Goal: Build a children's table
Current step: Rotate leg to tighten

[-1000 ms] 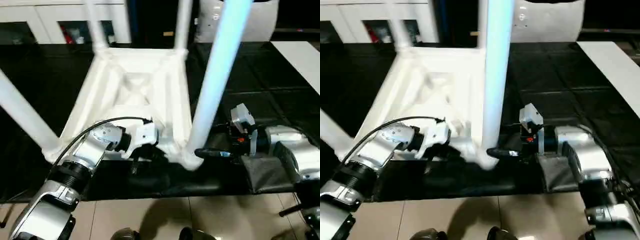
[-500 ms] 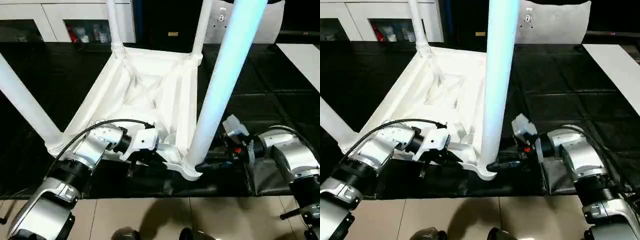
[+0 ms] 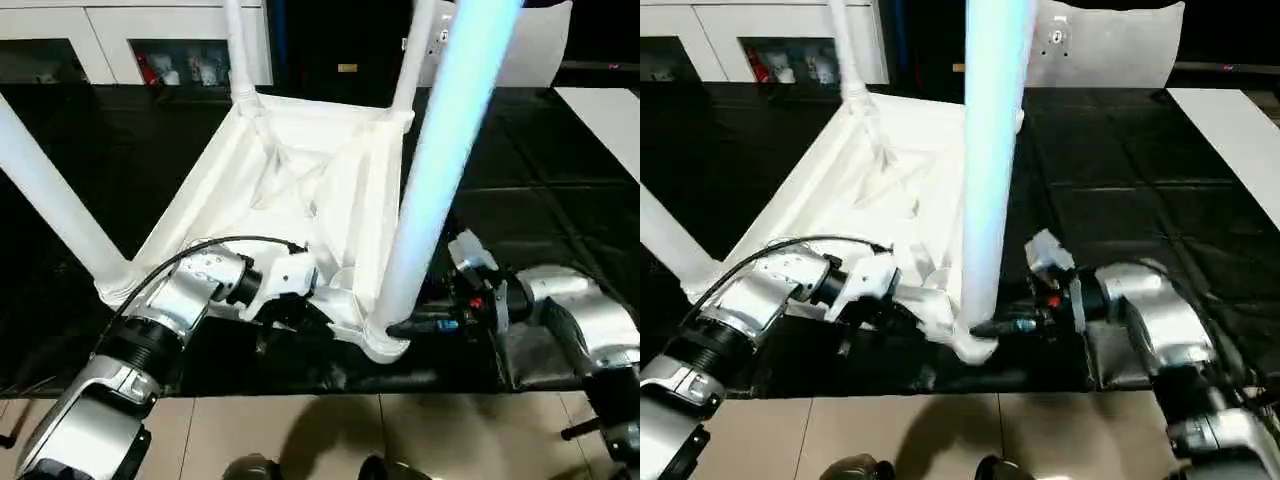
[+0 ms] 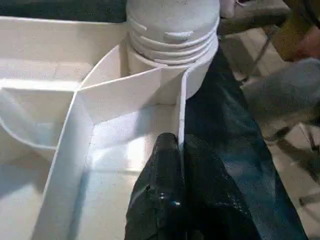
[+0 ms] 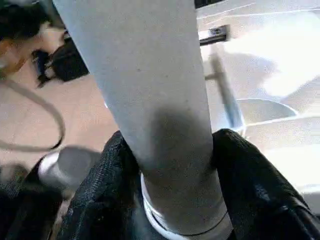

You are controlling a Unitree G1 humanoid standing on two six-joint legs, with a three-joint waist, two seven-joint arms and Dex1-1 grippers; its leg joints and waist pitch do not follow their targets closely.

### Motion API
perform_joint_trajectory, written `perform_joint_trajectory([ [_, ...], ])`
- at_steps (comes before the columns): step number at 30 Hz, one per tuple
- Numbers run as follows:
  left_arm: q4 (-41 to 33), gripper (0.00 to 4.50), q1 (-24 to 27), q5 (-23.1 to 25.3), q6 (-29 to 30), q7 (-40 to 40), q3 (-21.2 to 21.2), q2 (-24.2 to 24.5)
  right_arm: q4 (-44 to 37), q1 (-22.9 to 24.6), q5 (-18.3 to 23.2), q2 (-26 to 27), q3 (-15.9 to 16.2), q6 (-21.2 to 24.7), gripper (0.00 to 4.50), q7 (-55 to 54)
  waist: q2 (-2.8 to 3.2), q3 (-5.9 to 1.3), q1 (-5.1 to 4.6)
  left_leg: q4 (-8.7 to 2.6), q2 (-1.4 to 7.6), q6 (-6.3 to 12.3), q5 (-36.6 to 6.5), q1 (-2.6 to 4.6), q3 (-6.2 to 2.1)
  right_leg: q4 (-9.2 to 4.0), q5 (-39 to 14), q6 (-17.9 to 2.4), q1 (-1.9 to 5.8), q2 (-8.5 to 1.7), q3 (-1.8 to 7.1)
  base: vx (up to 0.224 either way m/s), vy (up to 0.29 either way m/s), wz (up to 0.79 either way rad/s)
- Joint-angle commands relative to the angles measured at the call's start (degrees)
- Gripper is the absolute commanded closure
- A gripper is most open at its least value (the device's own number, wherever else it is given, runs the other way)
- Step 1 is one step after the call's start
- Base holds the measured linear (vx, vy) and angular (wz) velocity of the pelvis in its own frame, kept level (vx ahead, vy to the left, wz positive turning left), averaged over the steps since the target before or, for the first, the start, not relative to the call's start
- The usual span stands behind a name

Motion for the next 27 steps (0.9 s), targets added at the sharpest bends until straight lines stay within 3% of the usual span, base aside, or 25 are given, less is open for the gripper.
perform_joint_trajectory([
  [1, -2.0, 4.50, -0.5, -0.7, 3.5, 8.3, 2.0, -3.3, -3.6, 0.5, 0.5, 4.5, 1.6, 3.4, 2.48, -6.4, -0.88, -3.00, -0.37, -4.31, 5.50, 5.11, -7.5, 0.30, -2.36, -5.11, -25.8, -5.1, 3.62, -6.17, 4.97, 0.000, 0.000, 0.00],
  [2, -2.0, 4.50, -0.5, -0.6, 3.6, 8.5, 2.0, -3.4, -3.6, 0.5, 0.4, 4.7, 1.5, 3.4, 2.48, -6.9, -0.91, -2.90, -0.61, -4.34, 5.42, 4.49, -8.1, 0.39, -2.33, -5.33, -27.5, -4.3, 3.49, -6.08, 4.90, 0.000, 0.000, 0.00],
  [3, -2.8, 4.50, -0.5, 0.6, 6.3, 13.3, 2.5, -5.2, -2.8, 0.2, -3.3, 9.8, -0.1, 4.2, 2.48, -18.7, -1.09, -2.70, -1.18, -4.51, 5.18, 3.25, -9.3, 0.29, -2.59, -5.82, -30.9, -2.6, 3.60, -6.00, 4.57, 0.000, 0.000, 0.00],
  [4, -3.3, 4.50, -0.6, 0.8, 8.7, 15.9, 2.9, -6.4, -2.6, -0.1, -3.8, 12.7, -1.4, 6.0, 2.48, -24.5, -1.00, -2.56, -2.00, -4.58, 4.96, 1.67, -10.9, 0.15, -3.04, -6.36, -34.3, -0.9, 3.68, -6.04, 3.94, 0.000, 0.000, 0.00],
  [5, -3.3, 4.50, -0.6, 0.8, 8.7, 15.9, 2.9, -6.4, -2.6, -0.1, -3.8, 12.7, -1.4, 6.0, 2.49, -24.5, -1.01, -2.68, -2.54, -4.55, 4.94, 0.95, -11.1, 0.28, -3.14, -6.60, -35.0, -0.3, 3.77, -6.07, 3.82, 0.000, 0.000, 0.00],
  [6, -3.5, 4.50, -0.7, 0.8, 10.0, 17.3, 3.2, -7.2, -2.5, -0.2, -3.7, 14.2, -2.1, 7.4, 2.49, -27.4, -1.07, -2.62, -3.51, -4.41, 4.67, 0.82, -11.6, 0.04, -3.23, -6.99, -35.5, 0.6, 3.88, -6.05, 3.52, 0.000, 0.000, 0.00],
  [7, -3.5, 4.50, -1.0, 0.8, 11.7, 19.6, 3.7, -8.5, -2.7, -0.4, -4.3, 15.9, -2.8, 8.7, 2.49, -30.8, -0.69, -2.78, -3.89, -4.32, 4.61, 1.28, -11.4, 0.44, -3.13, -7.14, -34.7, 0.6, 3.66, -6.01, 3.62, 0.000, 0.000, 0.00],
  [8, -3.4, 4.50, -1.4, 0.8, 13.4, 22.0, 4.3, -10.1, -2.7, -0.5, -5.2, 17.8, -3.3, 9.8, 2.50, -34.5, -0.78, -2.83, -4.42, -4.40, 4.82, 1.80, -10.6, 0.37, -3.06, -6.78, -32.2, -0.5, 3.49, -5.84, 3.90, 0.000, 0.000, 0.00],
  [12, -1.9, 4.50, -3.6, 2.1, 17.9, 31.5, 5.8, -15.9, -0.9, -1.9, -8.9, 24.3, -4.4, 10.8, 2.50, -47.9, -0.57, -2.99, -4.55, -4.35, 4.57, 3.51, -8.4, 0.26, -2.68, -6.44, -29.1, -1.8, 3.30, -5.65, 4.16, 0.000, 0.000, 0.00],
  [14, -1.1, 4.50, -4.4, 2.8, 18.4, 35.1, 6.4, -17.6, 0.7, -2.9, -10.0, 26.5, -5.6, 10.2, 2.50, -52.8, -0.47, -3.30, -4.59, -4.34, 4.79, 3.66, -6.8, -0.02, -2.92, -5.91, -26.1, -2.7, 3.63, -5.71, 4.18, 0.000, 0.000, 0.00],
  [15, -0.1, 4.50, -5.3, 3.8, 18.8, 40.1, 7.2, -20.0, 2.7, -4.3, -12.1, 29.1, -7.1, 8.8, 2.50, -59.3, -0.34, -3.33, -4.71, -4.34, 5.13, 3.83, -5.8, 0.03, -2.97, -5.46, -23.3, -4.0, 3.33, -5.73, 4.42, 0.000, 0.000, 0.00],
  [16, 0.1, 4.50, -5.4, 4.0, 18.8, 41.1, 7.4, -20.5, 3.2, -4.6, -12.6, 29.6, -7.4, 8.4, 2.50, -60.6, -0.42, -3.66, -4.69, -4.29, 5.17, 4.08, -4.8, 0.04, -3.04, -5.00, -20.5, -5.1, 3.58, -5.78, 4.52, 0.000, 0.000, 0.00],
  [18, -0.4, 4.50, -5.4, 5.1, 19.5, 44.7, 7.2, -22.4, 2.9, -5.1, -14.2, 31.4, -7.5, 6.9, 1.82, -65.0, -0.41, -3.75, -4.54, -4.09, 5.21, 6.55, -1.6, -0.28, -2.73, -4.01, -13.4, -7.6, 3.69, -5.81, 4.91, 0.000, 0.000, 0.00],
  [21, -1.7, 4.50, -4.5, 5.7, 20.1, 45.5, 6.3, -23.6, 1.2, -4.4, -16.3, 31.0, -6.0, 5.4, 1.62, -65.8, -0.22, -3.82, -4.27, -3.87, 5.11, 8.65, 0.3, -0.40, -2.59, -3.65, -11.5, -8.5, 3.85, -5.97, 4.98, 0.000, 0.000, 0.00],
  [25, -2.1, 4.50, -4.0, 6.2, 19.8, 44.5, 5.9, -22.7, -0.8, -3.0, -15.7, 29.0, -7.0, 3.5, 1.28, -63.5, -0.14, -3.82, -4.00, -3.76, 5.47, 11.00, 2.2, -0.18, -2.57, -3.06, -8.3, -9.3, 3.75, -5.91, 5.10, 0.000, 0.000, 0.00],
  [27, -2.3, 4.50, -3.8, 6.2, 19.4, 43.6, 5.8, -21.7, -1.8, -2.1, -14.4, 27.1, -7.6, 2.3, 1.02, -60.4, -0.28, -3.75, -3.90, -3.78, 5.44, 11.24, 1.4, -0.12, -2.50, -3.17, -9.1, -9.3, 3.79, -5.92, 5.08, 0.000, 0.000, 0.00],
])
